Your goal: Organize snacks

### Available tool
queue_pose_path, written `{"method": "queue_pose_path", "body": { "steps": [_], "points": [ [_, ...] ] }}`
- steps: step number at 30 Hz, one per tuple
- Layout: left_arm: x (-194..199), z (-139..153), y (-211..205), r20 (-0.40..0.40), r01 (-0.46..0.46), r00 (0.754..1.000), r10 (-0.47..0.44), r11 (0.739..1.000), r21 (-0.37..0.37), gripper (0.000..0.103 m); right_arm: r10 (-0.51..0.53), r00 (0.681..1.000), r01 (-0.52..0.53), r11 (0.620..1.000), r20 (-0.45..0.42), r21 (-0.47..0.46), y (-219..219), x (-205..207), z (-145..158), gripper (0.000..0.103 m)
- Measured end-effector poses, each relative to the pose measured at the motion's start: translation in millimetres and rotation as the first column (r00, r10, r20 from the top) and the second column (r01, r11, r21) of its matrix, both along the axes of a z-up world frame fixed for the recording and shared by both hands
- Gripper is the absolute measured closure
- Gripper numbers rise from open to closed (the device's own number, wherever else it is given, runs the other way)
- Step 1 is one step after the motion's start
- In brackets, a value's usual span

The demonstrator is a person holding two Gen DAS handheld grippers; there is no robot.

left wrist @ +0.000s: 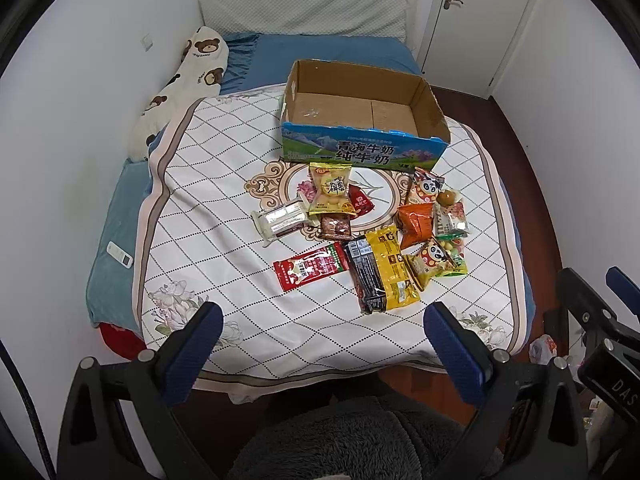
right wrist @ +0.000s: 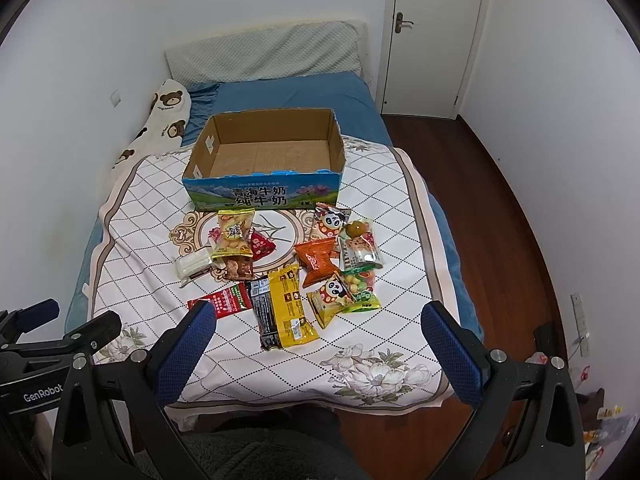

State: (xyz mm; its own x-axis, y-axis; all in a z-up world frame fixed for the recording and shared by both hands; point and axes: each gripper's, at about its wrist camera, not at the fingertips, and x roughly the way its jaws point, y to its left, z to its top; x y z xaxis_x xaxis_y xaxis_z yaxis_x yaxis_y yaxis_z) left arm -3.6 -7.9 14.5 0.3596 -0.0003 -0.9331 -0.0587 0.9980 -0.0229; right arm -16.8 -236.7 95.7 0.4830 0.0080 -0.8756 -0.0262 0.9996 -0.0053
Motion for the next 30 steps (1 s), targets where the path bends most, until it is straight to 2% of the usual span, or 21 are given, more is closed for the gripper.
{"method": "queue_pose_path", "body": {
  "steps": [30],
  "points": [
    [7,0,9,0.031,0.003,1.000,-0.004,1.000,0.022,0.000,0.002,1.000,-0.003,1.000,0.017,0.022,5,7,3,0.000]
  ]
}}
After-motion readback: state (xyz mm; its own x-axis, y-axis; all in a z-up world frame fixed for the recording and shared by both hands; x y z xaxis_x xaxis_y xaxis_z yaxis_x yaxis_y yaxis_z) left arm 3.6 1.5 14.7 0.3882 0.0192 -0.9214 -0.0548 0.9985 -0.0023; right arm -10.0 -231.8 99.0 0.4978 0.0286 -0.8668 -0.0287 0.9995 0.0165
